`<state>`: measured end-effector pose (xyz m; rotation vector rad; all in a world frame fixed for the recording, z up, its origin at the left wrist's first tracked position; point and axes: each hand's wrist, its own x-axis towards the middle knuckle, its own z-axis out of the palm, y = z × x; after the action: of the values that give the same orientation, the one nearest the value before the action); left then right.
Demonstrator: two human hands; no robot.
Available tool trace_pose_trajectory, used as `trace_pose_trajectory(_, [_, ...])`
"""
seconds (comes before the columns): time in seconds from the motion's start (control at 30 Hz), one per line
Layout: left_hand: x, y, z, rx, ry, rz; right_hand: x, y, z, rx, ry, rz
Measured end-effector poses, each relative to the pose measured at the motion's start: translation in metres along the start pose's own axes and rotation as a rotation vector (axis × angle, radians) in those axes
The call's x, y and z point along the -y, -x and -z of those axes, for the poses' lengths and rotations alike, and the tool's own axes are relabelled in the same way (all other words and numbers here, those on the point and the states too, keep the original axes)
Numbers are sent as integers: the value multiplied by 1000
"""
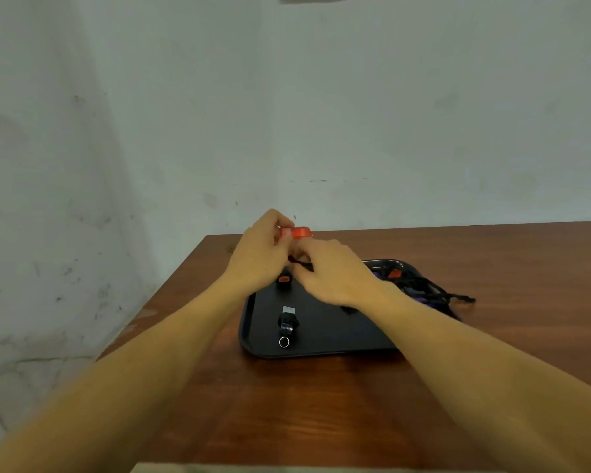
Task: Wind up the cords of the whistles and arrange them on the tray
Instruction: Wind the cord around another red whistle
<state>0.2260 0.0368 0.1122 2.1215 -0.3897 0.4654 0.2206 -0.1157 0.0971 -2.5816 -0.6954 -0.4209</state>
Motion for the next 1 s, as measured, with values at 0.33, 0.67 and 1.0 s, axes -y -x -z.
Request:
trace_pose_trajectory(0.33, [-1, 30, 4, 287, 279, -104, 4, 0, 71, 80, -348, 60])
trace_pose_trajectory(0.67, [3, 29, -17, 240, 631, -133, -29, 2, 38, 164, -1115, -181])
trace_pose_trajectory(1.0, [16, 21, -35, 265, 699, -125, -60, 6, 2, 124, -1336, -244])
